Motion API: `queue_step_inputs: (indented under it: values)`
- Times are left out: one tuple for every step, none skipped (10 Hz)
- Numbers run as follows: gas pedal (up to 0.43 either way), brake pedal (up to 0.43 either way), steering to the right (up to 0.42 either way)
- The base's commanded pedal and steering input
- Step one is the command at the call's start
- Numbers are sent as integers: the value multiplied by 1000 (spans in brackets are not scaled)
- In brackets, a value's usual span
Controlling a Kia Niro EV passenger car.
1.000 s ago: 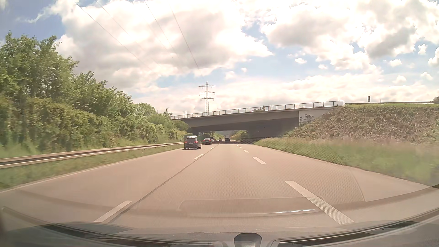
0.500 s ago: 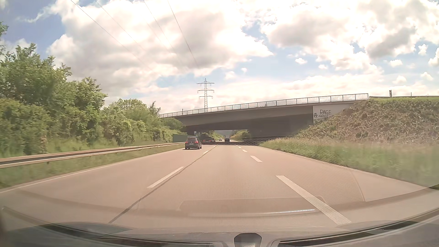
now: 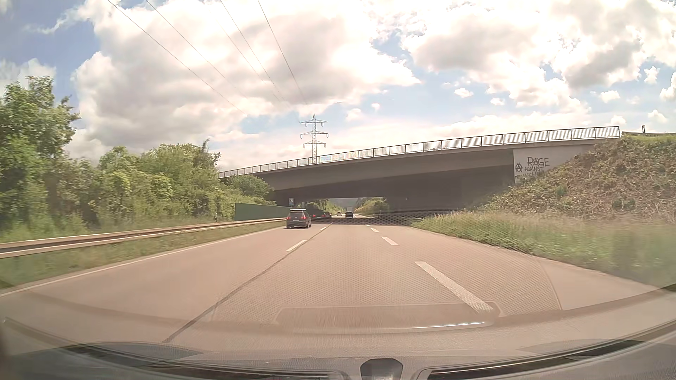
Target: Follow the waypoints while adhering to traffic rules and regulations
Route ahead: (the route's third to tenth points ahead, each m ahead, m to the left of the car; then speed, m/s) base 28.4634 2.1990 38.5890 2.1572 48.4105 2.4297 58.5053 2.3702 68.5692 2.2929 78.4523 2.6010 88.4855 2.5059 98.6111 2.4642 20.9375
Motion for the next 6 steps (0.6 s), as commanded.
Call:
queue_step_inputs:
  values:
    - [138,0,0]
    - [138,0,0]
    - [138,0,0]
    - [138,0,0]
    - [138,0,0]
    - [138,0,0]
